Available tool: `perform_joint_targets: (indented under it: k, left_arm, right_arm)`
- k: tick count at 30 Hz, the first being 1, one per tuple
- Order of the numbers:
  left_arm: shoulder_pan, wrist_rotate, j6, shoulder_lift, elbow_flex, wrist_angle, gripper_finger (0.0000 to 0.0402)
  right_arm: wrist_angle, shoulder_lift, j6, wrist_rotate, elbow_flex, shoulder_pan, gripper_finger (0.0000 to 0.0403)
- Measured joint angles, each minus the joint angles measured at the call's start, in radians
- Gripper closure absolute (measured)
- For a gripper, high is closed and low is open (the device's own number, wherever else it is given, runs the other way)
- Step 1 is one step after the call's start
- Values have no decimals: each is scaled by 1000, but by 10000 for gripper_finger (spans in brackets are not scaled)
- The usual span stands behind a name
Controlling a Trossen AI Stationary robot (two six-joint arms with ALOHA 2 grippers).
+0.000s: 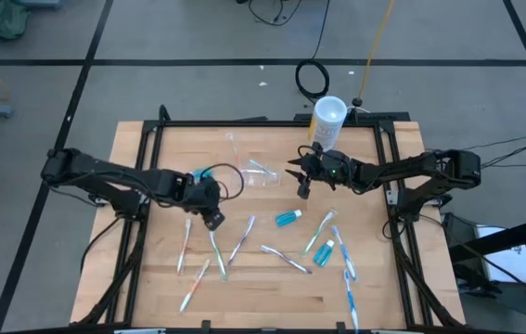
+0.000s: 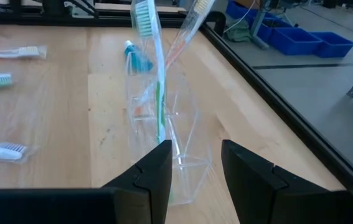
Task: Pick & Place toothbrushing station
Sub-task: Put the top orange toothbrush into the transparent organizer
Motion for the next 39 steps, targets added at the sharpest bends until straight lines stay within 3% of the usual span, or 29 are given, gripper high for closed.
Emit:
perform_joint_targets:
  k: [8, 15, 26, 39]
  left_arm:
    - [-103, 28, -153, 0, -6, -95, 204]
    - [-159, 101, -301, -1, -107, -110, 204]
    - [-158, 233, -428, -10, -293, 1, 204]
    - [-110, 190, -484, -10, -375, 12, 204]
  right_arm:
    - [0, 0, 12, 0, 0, 0, 273]
    - [0, 0, 12, -1, 0, 0, 273]
    - [8, 1, 13, -1, 0, 0, 273]
    - [8, 1, 13, 0, 0, 0, 273]
